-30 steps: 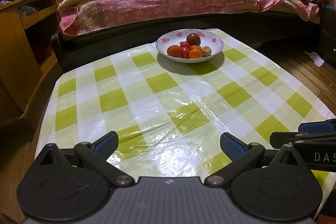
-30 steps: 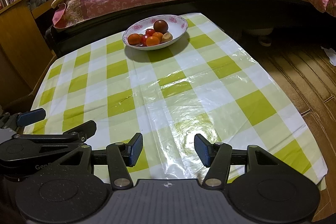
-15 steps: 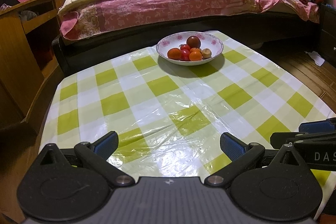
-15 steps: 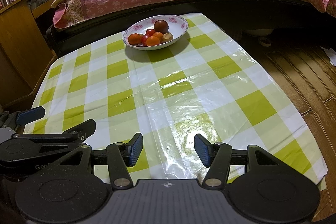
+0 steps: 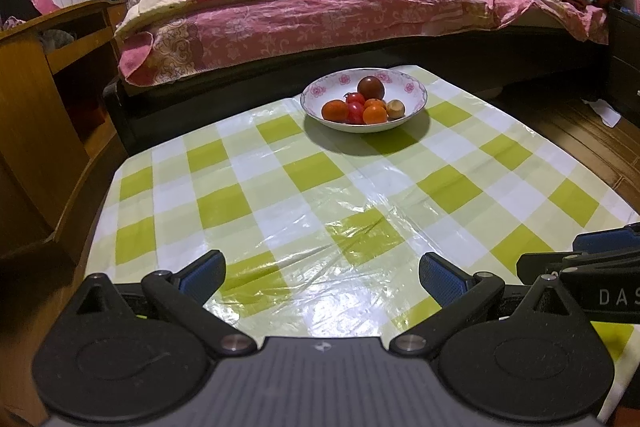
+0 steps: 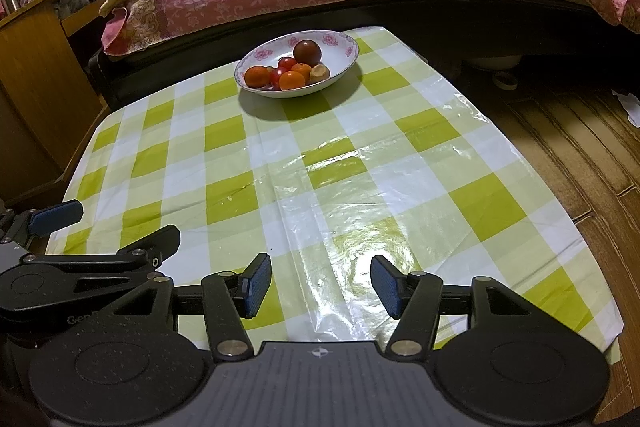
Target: Organize fruits
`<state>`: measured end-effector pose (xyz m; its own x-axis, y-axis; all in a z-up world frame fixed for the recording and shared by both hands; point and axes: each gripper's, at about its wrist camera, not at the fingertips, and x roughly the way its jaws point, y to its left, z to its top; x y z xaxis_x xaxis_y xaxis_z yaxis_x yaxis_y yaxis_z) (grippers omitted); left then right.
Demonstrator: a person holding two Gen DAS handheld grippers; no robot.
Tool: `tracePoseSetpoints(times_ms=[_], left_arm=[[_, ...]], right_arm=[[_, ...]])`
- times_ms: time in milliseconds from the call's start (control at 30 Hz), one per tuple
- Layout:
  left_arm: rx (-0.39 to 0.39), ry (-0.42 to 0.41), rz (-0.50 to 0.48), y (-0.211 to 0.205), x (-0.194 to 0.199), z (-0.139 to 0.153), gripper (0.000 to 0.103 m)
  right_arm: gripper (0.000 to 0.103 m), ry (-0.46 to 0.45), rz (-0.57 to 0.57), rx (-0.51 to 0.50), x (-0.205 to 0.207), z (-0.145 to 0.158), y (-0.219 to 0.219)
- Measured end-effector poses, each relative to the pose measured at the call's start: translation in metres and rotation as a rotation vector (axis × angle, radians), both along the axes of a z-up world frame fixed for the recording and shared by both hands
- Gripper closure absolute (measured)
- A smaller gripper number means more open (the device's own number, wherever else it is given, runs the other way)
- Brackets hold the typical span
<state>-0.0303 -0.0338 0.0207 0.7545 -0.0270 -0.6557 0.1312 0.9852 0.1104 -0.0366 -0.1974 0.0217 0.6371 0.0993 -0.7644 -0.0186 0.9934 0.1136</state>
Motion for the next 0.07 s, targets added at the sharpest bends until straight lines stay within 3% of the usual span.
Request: tracePoseSetpoints(times_ms=[67], left_arm=[[-0.002, 0.0, 0.003, 0.0001, 0.0001, 0.0002, 0.0]], right_arm=[[0.048, -0.003, -0.002, -0.004, 0.0004, 0.0012, -0.0004]])
